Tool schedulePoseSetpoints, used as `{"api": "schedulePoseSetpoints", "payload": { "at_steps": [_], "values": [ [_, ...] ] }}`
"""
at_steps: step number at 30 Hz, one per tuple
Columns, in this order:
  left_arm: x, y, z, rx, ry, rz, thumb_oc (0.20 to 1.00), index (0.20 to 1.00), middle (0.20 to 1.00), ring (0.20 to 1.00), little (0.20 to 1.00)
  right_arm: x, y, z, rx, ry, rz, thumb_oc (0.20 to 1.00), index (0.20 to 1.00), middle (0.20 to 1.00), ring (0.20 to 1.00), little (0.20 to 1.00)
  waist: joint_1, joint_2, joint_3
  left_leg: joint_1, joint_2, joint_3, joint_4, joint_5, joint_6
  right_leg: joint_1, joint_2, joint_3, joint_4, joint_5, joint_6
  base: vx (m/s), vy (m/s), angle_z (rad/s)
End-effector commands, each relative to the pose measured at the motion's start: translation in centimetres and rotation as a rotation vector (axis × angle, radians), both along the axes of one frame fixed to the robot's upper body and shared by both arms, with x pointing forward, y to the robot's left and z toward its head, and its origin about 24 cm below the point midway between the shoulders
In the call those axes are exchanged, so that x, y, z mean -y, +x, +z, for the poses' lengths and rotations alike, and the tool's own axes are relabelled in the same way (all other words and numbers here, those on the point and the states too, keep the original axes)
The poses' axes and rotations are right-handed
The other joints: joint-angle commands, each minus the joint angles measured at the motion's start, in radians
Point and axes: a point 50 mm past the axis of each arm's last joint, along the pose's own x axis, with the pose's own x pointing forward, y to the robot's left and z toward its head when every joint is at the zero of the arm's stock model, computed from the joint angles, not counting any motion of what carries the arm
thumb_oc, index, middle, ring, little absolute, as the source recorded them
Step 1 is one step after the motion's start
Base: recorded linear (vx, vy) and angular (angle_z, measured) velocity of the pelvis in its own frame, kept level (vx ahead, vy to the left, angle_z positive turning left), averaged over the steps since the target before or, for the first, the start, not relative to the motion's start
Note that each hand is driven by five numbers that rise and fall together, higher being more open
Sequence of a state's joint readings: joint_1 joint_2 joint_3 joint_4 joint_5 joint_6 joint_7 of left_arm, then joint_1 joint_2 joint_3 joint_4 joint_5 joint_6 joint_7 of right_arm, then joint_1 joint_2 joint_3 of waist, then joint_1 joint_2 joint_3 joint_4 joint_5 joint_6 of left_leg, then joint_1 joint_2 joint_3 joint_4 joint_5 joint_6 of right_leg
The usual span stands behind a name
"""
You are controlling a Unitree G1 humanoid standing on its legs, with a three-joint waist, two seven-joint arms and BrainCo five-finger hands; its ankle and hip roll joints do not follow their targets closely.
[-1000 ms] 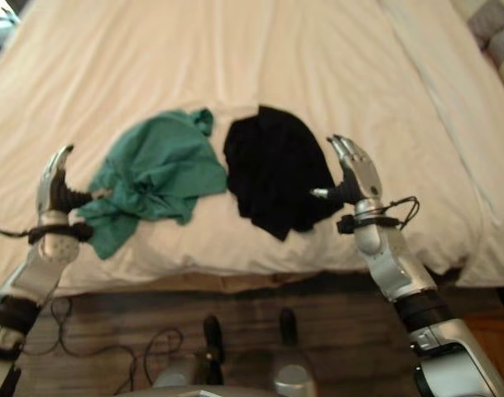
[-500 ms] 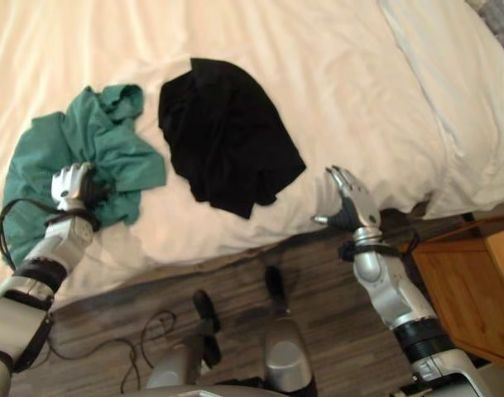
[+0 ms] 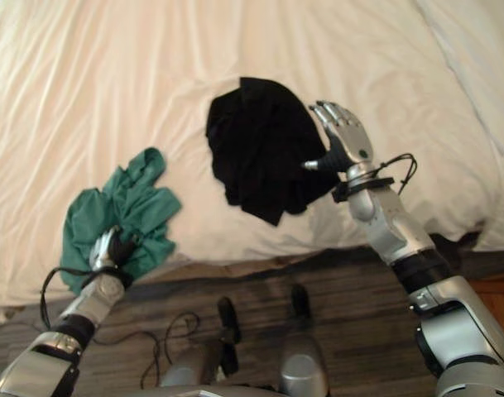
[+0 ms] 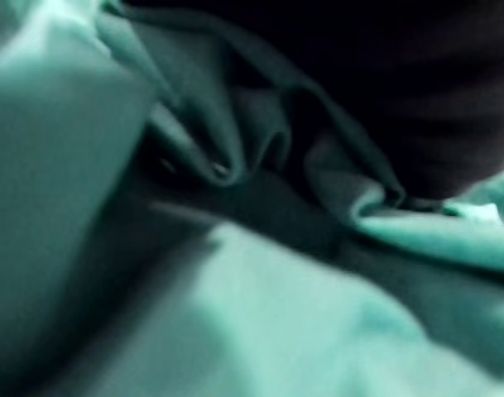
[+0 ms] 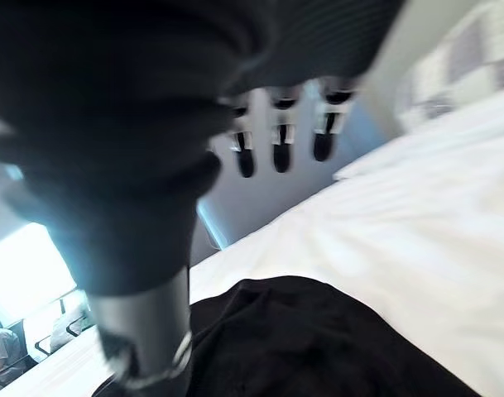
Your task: Tidy up the quilt and then pick up the clothes from the bed and put them into the laundry hamper.
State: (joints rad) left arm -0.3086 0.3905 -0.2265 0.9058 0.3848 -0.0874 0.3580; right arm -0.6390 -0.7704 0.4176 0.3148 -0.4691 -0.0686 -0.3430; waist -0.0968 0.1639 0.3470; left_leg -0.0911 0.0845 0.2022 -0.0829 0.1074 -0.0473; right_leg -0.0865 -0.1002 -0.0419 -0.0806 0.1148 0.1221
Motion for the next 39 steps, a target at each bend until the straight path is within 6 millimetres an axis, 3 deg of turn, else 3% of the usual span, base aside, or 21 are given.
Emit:
{"api": "schedulePoseSetpoints", "payload": {
  "at_steps": [1,3,6,8,9,10,15,19,23,24,25,26,30,34,39],
  "values": [
    [-2.2,-10.3,-7.2,-0.411,-0.035,0.122,0.2,0.2,0.2,0.2,0.2,-0.5,2.1,1.9,0.021,-0.005,-0.022,1.0,1.0,1.0,1.0,1.0,0.056,-0.094,-0.001,-0.006,0.027,0.005,-0.004,-0.055,-0.062,-0.106,-0.058,0.008,0.132,-0.128,0.047,-0.02,-0.02,0.1],
    [-0.1,-10.0,-7.4,-0.383,-0.083,0.034,0.2,0.2,0.2,0.2,0.2,0.1,4.3,1.3,-0.08,-0.039,-0.11,1.0,1.0,1.0,1.0,1.0,0.086,-0.061,0.008,-0.032,0.023,-0.017,-0.004,-0.04,-0.068,-0.121,-0.056,-0.007,0.14,-0.13,0.044,-0.03,-0.03,0.26],
    [0.9,-9.4,-7.2,-0.37,-0.089,-0.023,0.2,0.2,0.2,0.2,0.2,1.1,5.1,0.1,-0.168,-0.027,-0.175,1.0,1.0,1.0,1.0,1.0,0.092,-0.043,0.011,-0.046,0.019,-0.026,-0.004,-0.033,-0.071,-0.127,-0.057,-0.014,0.14,-0.13,0.044,-0.02,-0.014,0.24],
    [1.9,-8.5,-6.9,-0.353,-0.086,-0.086,0.2,0.2,0.2,0.2,0.2,1.9,5.4,-2.2,-0.289,-0.004,-0.239,1.0,1.0,1.0,1.0,1.0,0.096,-0.029,0.012,-0.058,0.018,-0.031,-0.004,-0.028,-0.075,-0.13,-0.058,-0.024,0.139,-0.131,0.043,-0.02,-0.009,0.24],
    [2.6,-7.8,-6.6,-0.339,-0.094,-0.125,0.2,0.2,0.2,0.2,0.2,2.8,5.1,-4.7,-0.402,0.026,-0.297,0.2,0.2,0.2,0.2,0.2,0.1,-0.021,0.011,-0.06,0.016,-0.038,-0.004,-0.027,-0.078,-0.126,-0.057,-0.035,0.137,-0.132,0.042,-0.02,-0.024,0.22],
    [2.6,-7.8,-6.6,-0.339,-0.093,-0.125,0.2,0.2,0.2,0.2,0.2,2.8,5.1,-4.7,-0.402,0.026,-0.297,0.2,0.2,0.2,0.2,0.2,0.099,-0.022,0.011,-0.06,0.016,-0.039,-0.004,-0.027,-0.078,-0.126,-0.057,-0.035,0.137,-0.132,0.042,-0.02,-0.031,0.17],
    [3.7,-6.4,-5.9,-0.305,-0.082,-0.189,0.2,0.2,0.2,0.2,0.2,3.4,3.3,-10.2,-0.587,0.139,-0.35,0.2,0.2,0.2,0.2,0.2,0.095,-0.026,0.006,-0.05,0.019,-0.045,-0.004,-0.027,-0.08,-0.097,-0.055,-0.05,0.127,-0.135,0.043,0.0,0.005,0.12],
    [3.5,-6.1,-5.7,-0.302,-0.064,-0.191,0.2,0.2,0.2,0.2,0.2,3.1,-1.2,-17.1,-0.75,0.268,-0.325,0.2,0.2,0.2,0.2,0.2,0.071,-0.064,-0.015,-0.023,0.023,-0.042,-0.004,-0.047,-0.072,-0.065,-0.054,-0.051,0.111,-0.137,0.044,0.03,0.013,0.12],
    [1.8,-7.0,-5.8,-0.33,-0.035,-0.14,0.2,0.2,0.2,0.2,0.2,2.6,-7.3,-21.8,-0.872,0.434,-0.275,0.2,0.2,0.2,0.2,0.2,0.028,-0.122,-0.05,0.022,0.027,-0.019,-0.004,-0.081,-0.062,-0.025,-0.054,-0.034,0.079,-0.133,0.049,0.08,0.017,-0.03],
    [1.8,-7.0,-5.8,-0.33,-0.035,-0.14,0.2,0.2,0.2,0.2,0.2,2.6,-7.3,-21.8,-0.872,0.434,-0.275,0.2,0.2,0.2,0.2,0.2,0.028,-0.122,-0.05,0.022,0.027,-0.019,-0.004,-0.081,-0.062,-0.025,-0.054,-0.034,0.079,-0.133,0.049,0.1,0.059,-0.22],
    [1.0,-8.0,-6.1,-0.351,-0.041,-0.104,0.2,0.2,0.2,0.2,0.2,3.1,-10.3,-22.9,-0.896,0.564,-0.285,0.2,0.2,0.2,0.2,0.2,0.003,-0.143,-0.069,0.043,0.032,0.002,-0.004,-0.095,-0.06,-0.015,-0.053,-0.017,0.068,-0.129,0.054,0.1,0.069,-0.31],
    [0.5,-8.8,-6.3,-0.369,-0.042,-0.081,0.2,0.2,0.2,0.2,0.2,3.1,-11.9,-23.6,-0.915,0.644,-0.289,0.2,0.2,0.2,0.2,0.2,-0.013,-0.157,-0.076,0.063,0.035,0.017,-0.004,-0.105,-0.058,-0.004,-0.053,-0.006,0.066,-0.13,0.058,0.14,0.096,-0.27],
    [-0.6,-10.9,-7.2,-0.424,-0.065,-0.007,0.2,0.2,0.2,0.2,0.2,2.9,-16.0,-25.8,-0.983,0.868,-0.347,0.2,0.2,0.2,0.2,0.2,-0.056,-0.192,-0.113,0.115,0.042,0.076,-0.004,-0.128,-0.053,0.009,-0.049,0.044,0.061,-0.122,0.067,0.09,0.081,-0.58],
    [-0.6,-11.9,-7.6,-0.438,-0.11,0.046,0.2,0.2,0.2,0.2,0.2,2.4,-18.2,-27.7,-1.04,1.001,-0.422,0.2,0.2,0.2,0.2,0.2,-0.077,-0.208,-0.144,0.149,0.044,0.113,-0.004,-0.14,-0.05,0.016,-0.044,0.081,0.062,-0.117,0.072,0.05,0.057,-0.54],
    [-0.2,-12.2,-7.9,-0.435,-0.146,0.072,0.2,0.2,0.2,0.2,0.2,2.7,-19.1,-28.8,-1.066,1.029,-0.508,0.2,0.2,0.2,0.2,0.2,-0.086,-0.212,-0.159,0.172,0.042,0.118,-0.004,-0.147,-0.047,0.03,-0.046,0.085,0.061,-0.118,0.073,0.02,0.025,-0.18]
  ]
}}
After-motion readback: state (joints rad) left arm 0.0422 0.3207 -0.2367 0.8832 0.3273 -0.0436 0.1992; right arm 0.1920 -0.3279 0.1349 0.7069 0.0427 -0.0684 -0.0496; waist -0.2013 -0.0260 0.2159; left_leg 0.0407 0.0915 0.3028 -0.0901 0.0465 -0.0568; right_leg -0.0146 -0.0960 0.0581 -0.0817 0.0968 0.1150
